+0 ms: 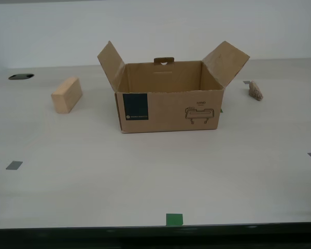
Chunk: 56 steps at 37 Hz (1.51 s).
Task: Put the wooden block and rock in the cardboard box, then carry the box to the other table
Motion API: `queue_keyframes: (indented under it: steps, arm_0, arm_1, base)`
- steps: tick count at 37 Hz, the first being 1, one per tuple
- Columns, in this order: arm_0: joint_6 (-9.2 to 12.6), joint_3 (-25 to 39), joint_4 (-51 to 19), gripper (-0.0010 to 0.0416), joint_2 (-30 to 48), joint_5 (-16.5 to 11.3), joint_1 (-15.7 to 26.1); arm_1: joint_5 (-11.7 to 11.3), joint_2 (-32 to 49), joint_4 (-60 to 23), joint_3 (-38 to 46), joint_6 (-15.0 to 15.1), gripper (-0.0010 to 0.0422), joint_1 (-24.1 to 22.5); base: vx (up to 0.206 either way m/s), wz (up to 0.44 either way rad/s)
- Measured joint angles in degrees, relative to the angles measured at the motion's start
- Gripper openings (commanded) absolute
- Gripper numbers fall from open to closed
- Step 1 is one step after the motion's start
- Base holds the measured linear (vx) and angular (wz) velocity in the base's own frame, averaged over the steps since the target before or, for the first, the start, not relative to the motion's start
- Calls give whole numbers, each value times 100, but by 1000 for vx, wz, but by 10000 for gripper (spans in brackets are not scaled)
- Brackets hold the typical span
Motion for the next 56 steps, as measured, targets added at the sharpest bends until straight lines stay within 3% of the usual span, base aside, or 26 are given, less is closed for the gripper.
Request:
queue_keyframes:
  steps: [7,12,22,32,56]
  arm_0:
    - [20,0,28,3,0,-2,2]
    - [146,0,31,3,0,0,4]
    - [157,0,70,3,0,-2,7]
    - [162,0,72,3,0,-2,2]
    - [162,0,190,3,0,-2,7]
  arm_1:
    - [0,0,-2,-2,-4,226,0]
    - [2,0,-9,0,-17,285,0]
    - [9,0,-33,4,-20,368,0]
    - [13,0,-35,2,-20,399,0]
    - [13,0,-35,0,-22,398,0]
  base:
    - [0,0]
    - [0,0]
    - [0,0]
    - [0,0]
    - [0,0]
